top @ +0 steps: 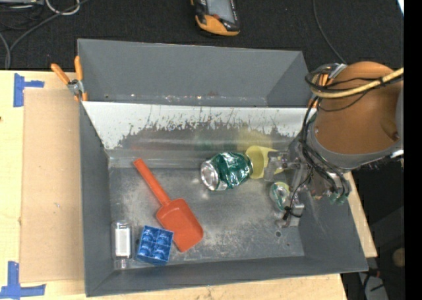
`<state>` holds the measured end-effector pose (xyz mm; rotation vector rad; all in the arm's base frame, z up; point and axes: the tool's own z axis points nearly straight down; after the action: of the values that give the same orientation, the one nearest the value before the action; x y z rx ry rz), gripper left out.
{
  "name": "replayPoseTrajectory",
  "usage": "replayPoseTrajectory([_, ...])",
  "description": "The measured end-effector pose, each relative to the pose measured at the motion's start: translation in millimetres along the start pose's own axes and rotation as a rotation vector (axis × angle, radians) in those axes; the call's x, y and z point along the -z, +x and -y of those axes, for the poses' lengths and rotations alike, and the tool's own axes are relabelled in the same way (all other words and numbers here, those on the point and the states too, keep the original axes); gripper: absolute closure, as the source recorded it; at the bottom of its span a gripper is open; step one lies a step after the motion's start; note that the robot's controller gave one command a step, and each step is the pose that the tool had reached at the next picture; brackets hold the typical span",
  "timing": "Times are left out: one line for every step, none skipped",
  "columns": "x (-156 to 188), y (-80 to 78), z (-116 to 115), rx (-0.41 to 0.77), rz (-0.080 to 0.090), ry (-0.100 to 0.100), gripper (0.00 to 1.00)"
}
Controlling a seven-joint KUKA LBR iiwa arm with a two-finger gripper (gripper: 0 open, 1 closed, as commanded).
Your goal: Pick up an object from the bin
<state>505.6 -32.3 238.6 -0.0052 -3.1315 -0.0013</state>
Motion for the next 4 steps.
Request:
replayPoseTrajectory([4,-1.3,0,0.002,0.008,0.0,0.0])
replayPoseTrajectory([-140,-80.4,-74,0.096,0.013,0.0,0.0])
replayPoseTrajectory([-164,-83.7,56,0.395,0.011,-0.006,0.0])
replayPoseTrajectory([-163,-83.1,39,0.392,0.012,0.001,0.0])
